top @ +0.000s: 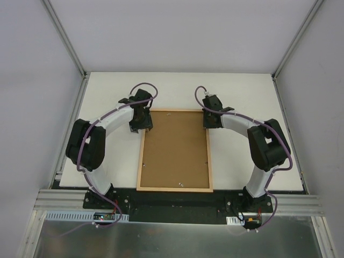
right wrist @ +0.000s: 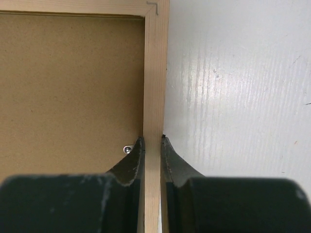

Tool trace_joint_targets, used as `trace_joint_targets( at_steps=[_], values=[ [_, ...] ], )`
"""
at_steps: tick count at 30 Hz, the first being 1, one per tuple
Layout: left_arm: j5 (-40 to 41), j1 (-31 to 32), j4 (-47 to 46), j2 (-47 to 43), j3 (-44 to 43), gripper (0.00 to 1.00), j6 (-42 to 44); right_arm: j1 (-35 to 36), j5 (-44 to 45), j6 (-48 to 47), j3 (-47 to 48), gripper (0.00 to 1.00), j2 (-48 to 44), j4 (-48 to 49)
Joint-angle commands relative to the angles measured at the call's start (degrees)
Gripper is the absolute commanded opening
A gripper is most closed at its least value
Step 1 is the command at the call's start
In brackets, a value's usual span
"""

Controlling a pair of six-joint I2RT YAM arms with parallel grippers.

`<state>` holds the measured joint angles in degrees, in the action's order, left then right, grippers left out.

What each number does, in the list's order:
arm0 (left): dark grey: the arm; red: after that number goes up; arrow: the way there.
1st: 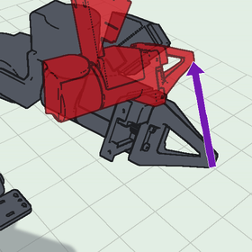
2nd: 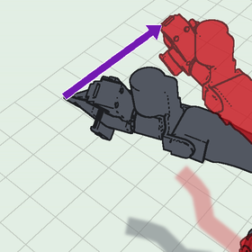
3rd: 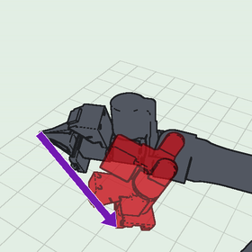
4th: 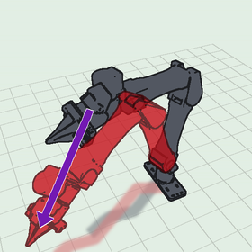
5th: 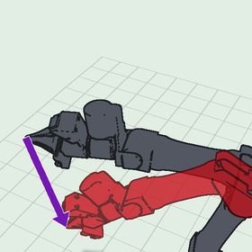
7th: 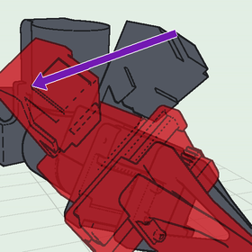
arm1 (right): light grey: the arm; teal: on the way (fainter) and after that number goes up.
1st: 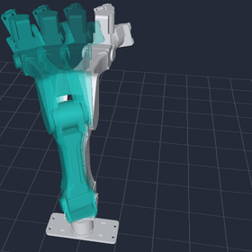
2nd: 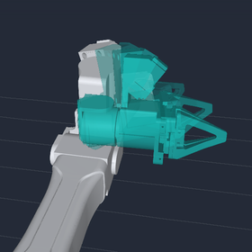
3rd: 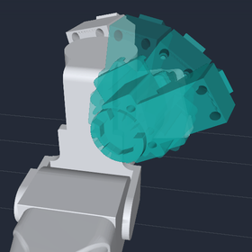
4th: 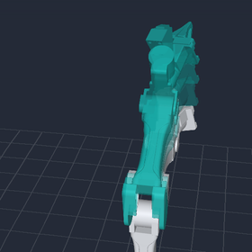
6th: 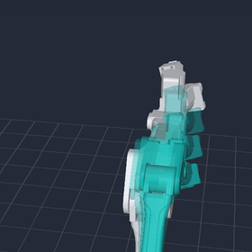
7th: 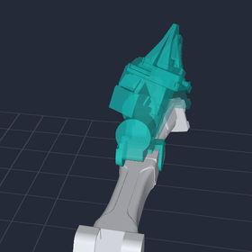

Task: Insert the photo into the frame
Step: Press the fastener onto the backboard.

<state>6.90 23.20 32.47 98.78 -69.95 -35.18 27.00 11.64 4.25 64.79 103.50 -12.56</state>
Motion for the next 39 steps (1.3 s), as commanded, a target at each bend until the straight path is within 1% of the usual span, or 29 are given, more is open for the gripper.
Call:
trace_joint_targets(
  at_steps=[1,5,9,11,12,14,17,21,25,35,36,39],
  values=[
    [3.3,0.0,2.1,3.3,-3.2,0.56,6.6,-0.7,-2.8,-1.4,-1.2,0.0,-1.8,-4.1],
    [3.8,0.0,2.1,7.2,-4.7,0.55,8.1,-1.5,-3.8,-2.1,-1.3,0.0,-2.5,-4.1],
    [3.3,0.0,2.2,10.4,-6.9,0.49,9.3,-2.1,-4.6,-2.1,-2.0,0.0,-3.7,-4.0],
    [4.4,-0.3,2.2,11.0,-7.0,0.47,9.1,-2.4,-5.2,-2.1,-2.1,0.0,-4.1,-3.9],
    [4.8,-0.5,2.2,11.0,-7.0,0.45,8.8,-2.5,-5.4,-2.1,-2.3,0.0,-4.1,-3.8],
    [5.1,-1.1,2.2,11.3,-6.5,0.34,8.0,-2.5,-5.8,-2.1,-2.2,0.01,-4.0,-3.8],
    [5.7,-1.3,2.2,11.4,-5.9,0.21,7.7,-2.7,-6.2,-2.1,-2.2,0.0,-4.0,-3.7],
    [7.5,-1.4,2.2,11.4,-4.8,0.13,7.6,-3.0,-6.5,-2.1,-2.3,0.0,-4.0,-3.6],
    [10.1,-1.4,2.2,11.9,-4.6,0.0,8.4,-3.0,-6.4,-2.1,-2.6,0.0,-4.0,-3.7],
    [21.0,-0.4,2.8,12.1,-3.8,0.0,11.4,-4.4,-6.5,-2.6,-2.7,0.0,-3.7,-3.5],
    [20.5,-0.4,3.1,12.0,-3.8,0.0,11.4,-4.7,-6.8,-2.6,-2.7,0.0,-3.8,-3.4],
    [15.3,-0.4,2.9,10.6,-2.7,0.0,11.6,-5.6,-7.7,-2.8,-2.8,0.0,-3.7,-2.9]
  ],
)
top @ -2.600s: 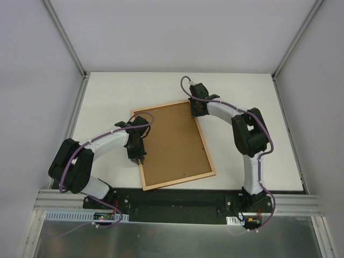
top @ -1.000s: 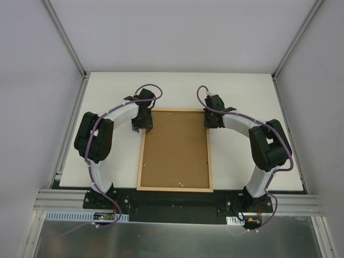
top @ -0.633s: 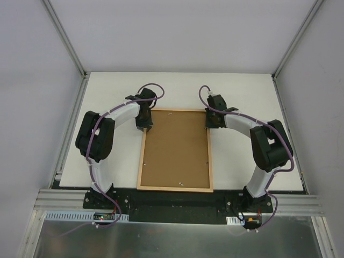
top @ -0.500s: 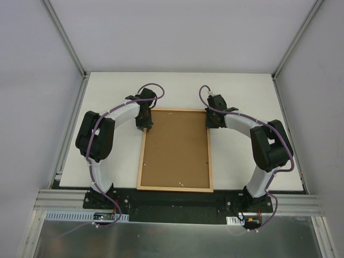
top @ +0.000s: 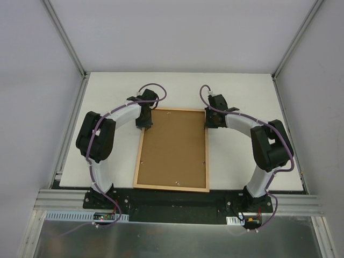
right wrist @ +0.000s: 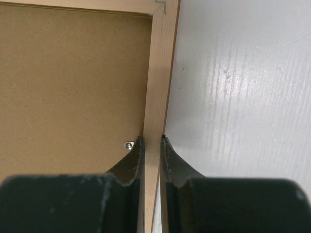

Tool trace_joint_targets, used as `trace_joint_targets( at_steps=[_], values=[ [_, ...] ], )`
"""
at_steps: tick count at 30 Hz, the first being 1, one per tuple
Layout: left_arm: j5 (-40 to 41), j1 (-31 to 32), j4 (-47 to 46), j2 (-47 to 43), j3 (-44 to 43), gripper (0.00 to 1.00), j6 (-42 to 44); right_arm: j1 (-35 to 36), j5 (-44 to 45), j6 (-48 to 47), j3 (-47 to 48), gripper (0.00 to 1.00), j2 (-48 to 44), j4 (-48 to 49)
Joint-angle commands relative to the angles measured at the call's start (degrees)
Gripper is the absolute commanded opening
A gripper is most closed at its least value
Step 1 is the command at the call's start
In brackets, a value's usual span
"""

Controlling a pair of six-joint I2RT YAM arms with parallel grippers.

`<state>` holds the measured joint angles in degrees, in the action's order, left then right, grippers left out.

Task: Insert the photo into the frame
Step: Press the fastener onto the backboard.

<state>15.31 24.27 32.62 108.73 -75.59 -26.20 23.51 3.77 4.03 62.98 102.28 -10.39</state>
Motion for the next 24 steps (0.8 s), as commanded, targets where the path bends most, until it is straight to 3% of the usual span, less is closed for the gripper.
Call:
trace_joint_targets(
  at_steps=[1,5,8,12,16,24],
  values=[
    [6.2,-1.5,2.5,0.4,3.2,0.09,2.6,-2.4,-0.1,-2.7,-1.0,0.0,-2.5,-5.1],
    [5.8,-1.5,2.6,0.1,3.3,0.35,3.7,-3.2,-1.0,-2.8,-1.2,0.0,-2.6,-4.9],
    [5.3,-1.7,2.6,-0.4,3.6,0.45,4.0,-3.6,-1.7,-2.6,-1.5,0.0,-2.9,-4.7],
    [4.2,-2.1,2.2,-0.4,3.7,0.45,4.7,-3.9,-2.7,-2.5,-1.7,0.0,-3.1,-4.4],
    [1.6,-3.2,1.2,-0.4,4.2,0.36,5.4,-4.2,-3.0,-2.5,-1.9,0.01,-3.2,-4.1],
    [-7.7,-7.4,-0.7,-2.6,6.6,0.36,6.2,-4.6,-3.2,-2.3,-2.0,0.0,-3.2,-3.9]
  ],
)
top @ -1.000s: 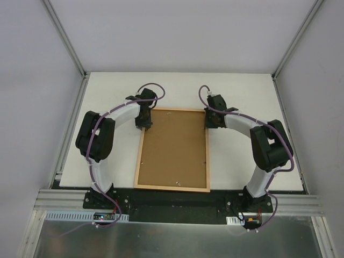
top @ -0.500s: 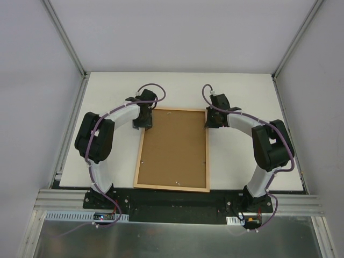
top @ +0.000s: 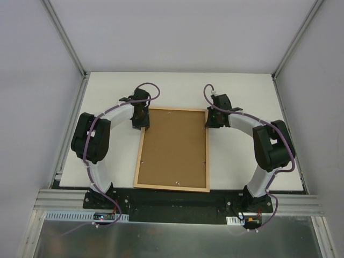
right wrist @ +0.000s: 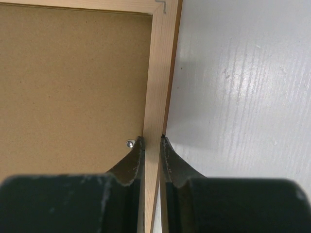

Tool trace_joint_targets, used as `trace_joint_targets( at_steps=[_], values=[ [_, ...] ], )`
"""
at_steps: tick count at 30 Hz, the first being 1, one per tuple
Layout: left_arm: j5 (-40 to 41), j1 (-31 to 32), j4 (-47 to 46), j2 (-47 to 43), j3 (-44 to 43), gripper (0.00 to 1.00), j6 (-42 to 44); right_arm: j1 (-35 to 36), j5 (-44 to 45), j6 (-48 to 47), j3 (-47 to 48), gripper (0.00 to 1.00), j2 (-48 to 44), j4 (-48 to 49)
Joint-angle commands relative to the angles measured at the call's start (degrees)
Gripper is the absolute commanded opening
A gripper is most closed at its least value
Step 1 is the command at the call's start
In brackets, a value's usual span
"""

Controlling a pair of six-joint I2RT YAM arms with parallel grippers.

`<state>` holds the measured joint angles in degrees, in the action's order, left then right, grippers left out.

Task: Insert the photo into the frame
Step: Press the fastener onto the backboard.

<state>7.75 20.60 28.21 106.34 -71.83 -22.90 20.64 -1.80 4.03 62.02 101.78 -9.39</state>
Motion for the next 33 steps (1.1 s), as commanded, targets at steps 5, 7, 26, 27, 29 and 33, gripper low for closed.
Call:
trace_joint_targets(
  at_steps=[5,7,26,27,29,33],
  values=[
    [-2.1,-5.2,3.7,0.1,3.4,0.31,2.5,-2.0,0.5,-2.2,-1.2,0.0,-3.0,-4.7],
    [-0.2,-5.1,3.9,0.6,3.5,0.27,2.7,-2.0,0.3,-2.1,-1.2,0.01,-3.0,-4.6],
    [0.5,-2.1,10.6,-9.9,3.7,0.61,-5.1,-2.2,-0.1,-2.0,-0.8,0.33,-3.2,-5.0],
    [0.7,-2.1,10.6,-11.8,4.7,0.61,-5.8,-2.2,-0.1,-2.1,-0.8,0.34,-3.2,-5.0],
    [0.5,-2.1,10.6,-14.8,7.2,0.6,-7.1,-2.2,0.0,-2.0,-0.8,0.4,-3.3,-5.1],
    [-0.6,-1.6,10.4,-18.5,12.6,0.55,-9.2,-2.2,-0.3,-2.0,-0.7,0.52,-3.2,-5.1]
  ],
)
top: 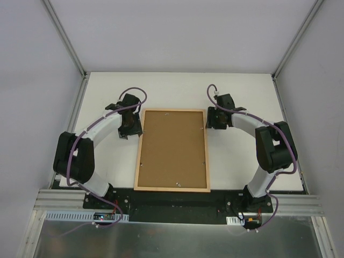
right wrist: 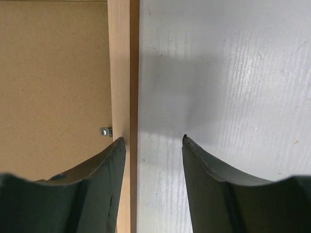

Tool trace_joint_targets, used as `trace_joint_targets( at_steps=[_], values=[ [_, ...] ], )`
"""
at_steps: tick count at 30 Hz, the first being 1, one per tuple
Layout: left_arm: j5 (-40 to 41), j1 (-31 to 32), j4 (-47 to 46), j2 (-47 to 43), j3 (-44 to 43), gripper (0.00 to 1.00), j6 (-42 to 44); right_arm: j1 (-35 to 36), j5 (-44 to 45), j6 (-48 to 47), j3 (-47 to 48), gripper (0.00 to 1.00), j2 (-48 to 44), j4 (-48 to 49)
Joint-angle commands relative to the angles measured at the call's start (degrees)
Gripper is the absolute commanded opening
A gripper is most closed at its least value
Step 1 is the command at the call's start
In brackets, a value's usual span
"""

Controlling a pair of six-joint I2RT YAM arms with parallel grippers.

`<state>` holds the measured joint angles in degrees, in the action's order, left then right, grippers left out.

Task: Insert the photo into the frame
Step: Press the fastener onto the backboard, then move the photo frame to the center of the board.

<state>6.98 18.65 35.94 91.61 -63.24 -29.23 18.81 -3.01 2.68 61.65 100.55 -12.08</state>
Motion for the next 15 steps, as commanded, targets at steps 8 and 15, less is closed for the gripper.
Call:
trace_joint_targets(
  at_steps=[8,15],
  values=[
    [0.1,6.2,1.9,-4.0,7.8,0.5,-4.5,-0.3,0.5,-0.5,-0.4,0.52,-2.2,-2.5],
    [1.7,6.7,2.0,-1.1,7.3,0.46,-4.0,-0.3,0.5,-0.6,-0.7,0.52,-2.6,-2.5]
  ],
)
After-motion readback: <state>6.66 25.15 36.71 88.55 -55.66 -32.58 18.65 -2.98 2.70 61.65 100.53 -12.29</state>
